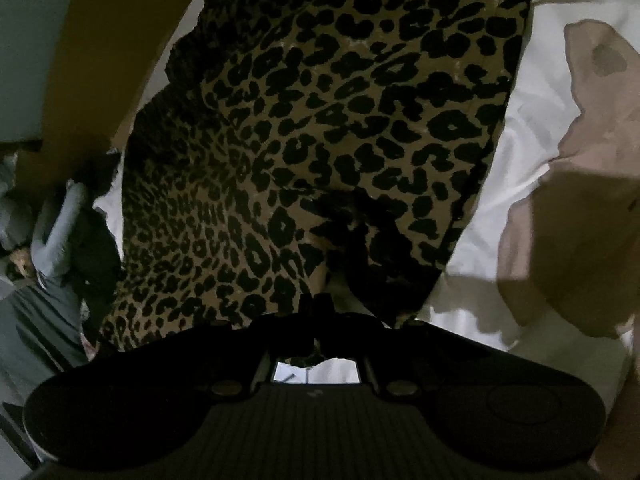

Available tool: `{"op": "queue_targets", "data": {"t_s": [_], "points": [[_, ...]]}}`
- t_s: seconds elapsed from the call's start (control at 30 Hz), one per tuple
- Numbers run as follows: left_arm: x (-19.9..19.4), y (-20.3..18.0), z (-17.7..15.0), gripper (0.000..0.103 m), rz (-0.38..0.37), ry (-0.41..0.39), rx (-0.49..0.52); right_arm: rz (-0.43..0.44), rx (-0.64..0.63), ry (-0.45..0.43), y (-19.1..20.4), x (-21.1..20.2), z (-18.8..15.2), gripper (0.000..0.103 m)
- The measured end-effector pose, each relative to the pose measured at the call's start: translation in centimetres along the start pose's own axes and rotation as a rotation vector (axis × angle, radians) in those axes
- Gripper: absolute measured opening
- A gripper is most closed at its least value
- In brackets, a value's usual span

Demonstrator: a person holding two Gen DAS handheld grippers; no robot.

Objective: Fold clothes

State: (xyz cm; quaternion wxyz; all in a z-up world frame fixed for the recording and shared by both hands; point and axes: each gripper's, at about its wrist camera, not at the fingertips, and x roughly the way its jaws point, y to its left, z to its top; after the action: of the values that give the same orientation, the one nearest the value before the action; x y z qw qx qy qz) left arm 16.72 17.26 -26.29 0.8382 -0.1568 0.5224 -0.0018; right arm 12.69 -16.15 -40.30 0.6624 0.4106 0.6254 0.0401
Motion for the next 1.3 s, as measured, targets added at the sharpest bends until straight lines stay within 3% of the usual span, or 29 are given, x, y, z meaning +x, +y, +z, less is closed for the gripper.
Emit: {"op": "queue_targets", "data": {"t_s": [0.33, 0.4, 0.47, 0.53, 0.67, 0.97, 1.2, 1.3], "points": [[1.3, 0.3, 0.0, 0.008, 0.017, 0.025, -0.004, 0.009, 0.008, -0.012, 0.2, -0.3, 0.2, 0.002], [2.1, 0.6, -0.1, 0.008, 0.014, 0.03, -0.011, 0.005, 0.009, -0.02, 0.1, -0.3, 0.1, 0.006], [2.9, 1.0, -0.1, 0.008, 0.013, 0.038, -0.019, -0.021, -0.011, -0.033, 0.2, -0.3, 0.0, 0.023], [3.7, 1.2, -0.1, 0.008, 0.013, 0.046, -0.024, -0.023, -0.029, -0.035, 0.3, -0.1, -0.3, 0.032], [4.9, 1.2, 0.4, 0.008, 0.008, 0.051, -0.015, -0.002, -0.033, -0.022, 0.1, 0.3, -0.6, 0.037], [6.2, 0.5, 2.1, 0.008, -0.01, 0.032, 0.016, 0.021, -0.036, 0.017, -0.4, 1.1, -1.2, 0.039], [7.1, 0.6, 2.1, 0.008, -0.016, 0.037, 0.018, -0.013, -0.156, 0.139, 0.9, 3.1, -2.2, 0.043], [7.2, 0.8, 2.1, 0.008, -0.015, 0.042, 0.019, -0.03, -0.182, 0.124, 1.7, 4.1, -2.2, 0.048]]}}
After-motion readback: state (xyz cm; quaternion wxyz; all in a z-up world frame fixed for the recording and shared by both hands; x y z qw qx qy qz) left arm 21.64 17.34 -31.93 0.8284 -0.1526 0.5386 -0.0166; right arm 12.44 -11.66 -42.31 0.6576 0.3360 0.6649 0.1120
